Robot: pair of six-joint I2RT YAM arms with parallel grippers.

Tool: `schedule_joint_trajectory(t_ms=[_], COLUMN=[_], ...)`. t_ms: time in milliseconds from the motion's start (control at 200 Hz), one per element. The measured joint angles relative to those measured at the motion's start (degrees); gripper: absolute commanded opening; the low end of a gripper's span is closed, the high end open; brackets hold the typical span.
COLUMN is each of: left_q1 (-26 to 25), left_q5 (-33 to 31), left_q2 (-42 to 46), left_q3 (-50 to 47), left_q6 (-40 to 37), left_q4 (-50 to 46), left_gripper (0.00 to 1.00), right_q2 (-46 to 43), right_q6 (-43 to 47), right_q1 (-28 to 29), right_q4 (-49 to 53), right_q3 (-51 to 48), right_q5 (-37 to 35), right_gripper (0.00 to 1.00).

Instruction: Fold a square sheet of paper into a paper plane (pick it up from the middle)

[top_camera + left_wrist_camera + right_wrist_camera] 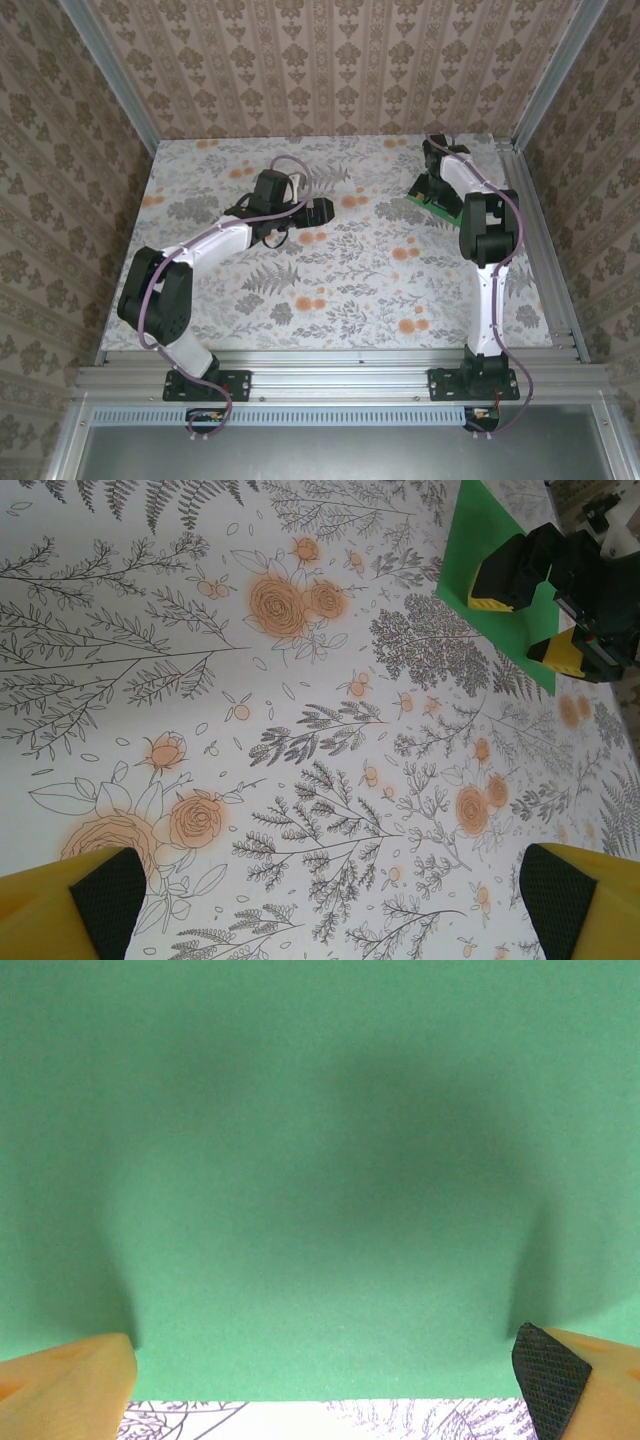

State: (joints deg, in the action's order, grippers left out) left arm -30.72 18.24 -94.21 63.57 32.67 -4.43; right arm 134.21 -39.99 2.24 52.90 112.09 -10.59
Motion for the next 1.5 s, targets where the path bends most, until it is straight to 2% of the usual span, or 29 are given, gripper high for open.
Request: schedule_joint_trajectory(t_ms=[215, 270, 545, 810, 1140, 1335, 1500], left_q1=[0.0, 0.0, 0.0, 0.0, 0.0, -0.1, -0.4], left_q5=[0.0, 0.0, 0.0, 0.2, 0.2, 0.2, 0.2], left_q2=[2.1, 2.4, 3.2, 3.2, 3.2, 3.2, 3.2], left_q3=[-2.1, -2.8, -5.7, -5.7, -5.7, -5.7, -4.9], left_q6=[-0.5, -0.7, -1.4, -1.4, -1.4, -1.4, -1.8], left_q4=[0.2, 0.5, 0.8, 1.2, 1.0, 0.1, -0.3], left_gripper=[1.00, 1.00, 1.00, 1.00, 1.00, 1.00, 1.00], right_q2=[0.0, 0.0, -0.3, -3.3, 0.9, 8.0, 9.6], right_q6=[1.7, 1.9, 2.0, -4.9, -8.2, -6.8, -5.2], right_q1=[1.7, 1.9, 2.3, 0.0, -2.0, -2.0, -2.0], right_q4=[2.5, 2.8, 2.0, 0.5, 3.4, 6.1, 9.5], right_q3=[1.2, 1.2, -0.4, -4.1, 9.0, 15.5, 18.5], right_q5=[-0.6, 0.1, 3.4, 3.9, 2.7, 6.6, 7.0], right_gripper=[0.97, 1.00, 0.97, 0.97, 0.96, 0.92, 0.90])
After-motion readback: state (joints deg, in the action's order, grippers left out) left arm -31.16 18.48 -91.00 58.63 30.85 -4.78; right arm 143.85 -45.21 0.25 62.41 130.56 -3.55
